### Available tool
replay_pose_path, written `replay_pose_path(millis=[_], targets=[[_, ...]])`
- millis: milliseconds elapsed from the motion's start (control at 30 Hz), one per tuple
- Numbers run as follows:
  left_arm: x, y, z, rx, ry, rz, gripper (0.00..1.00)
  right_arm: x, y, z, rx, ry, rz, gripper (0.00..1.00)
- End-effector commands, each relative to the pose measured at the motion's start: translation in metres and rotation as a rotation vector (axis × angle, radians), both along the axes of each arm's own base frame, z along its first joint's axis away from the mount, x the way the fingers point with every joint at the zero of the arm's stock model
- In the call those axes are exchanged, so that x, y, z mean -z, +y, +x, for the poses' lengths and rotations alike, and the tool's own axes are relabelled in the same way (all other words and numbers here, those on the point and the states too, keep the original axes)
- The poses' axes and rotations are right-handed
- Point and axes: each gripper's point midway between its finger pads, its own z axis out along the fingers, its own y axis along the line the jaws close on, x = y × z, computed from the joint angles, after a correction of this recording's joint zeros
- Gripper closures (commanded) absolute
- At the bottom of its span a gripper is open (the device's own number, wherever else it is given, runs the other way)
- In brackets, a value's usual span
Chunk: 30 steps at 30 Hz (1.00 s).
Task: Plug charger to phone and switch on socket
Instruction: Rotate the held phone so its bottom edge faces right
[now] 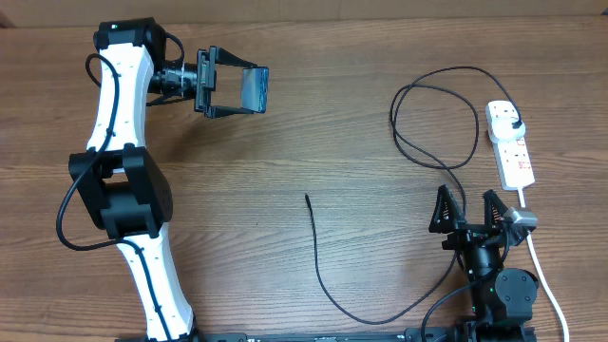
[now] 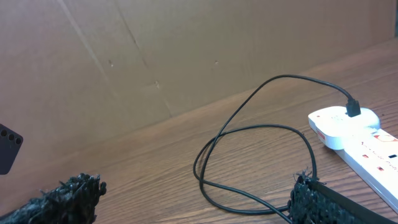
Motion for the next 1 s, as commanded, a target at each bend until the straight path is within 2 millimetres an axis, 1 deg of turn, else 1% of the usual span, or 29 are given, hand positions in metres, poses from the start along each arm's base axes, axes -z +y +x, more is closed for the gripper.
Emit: replay_pose_path(millis=[0,733,967], targets=[[-0.0129,-0.0043,0.0023,-0.003,-0.018,-0.032,0.96,0.0022,-0.0010,0.0003,0.008,-0.003,-0.006,0.00],[-0.0126,-0.0043,0.0024,-0.002,-0.018,-0.031,0.96,0.0022,-0.0010,0.0003,0.008,-0.003,-0.006,0.00],[-0.0036,-0.0015,0.0009,0.005,-0.013,0.024,0.96,0.0022,-0.0010,0.0003,0.008,-0.003,-0.006,0.00]])
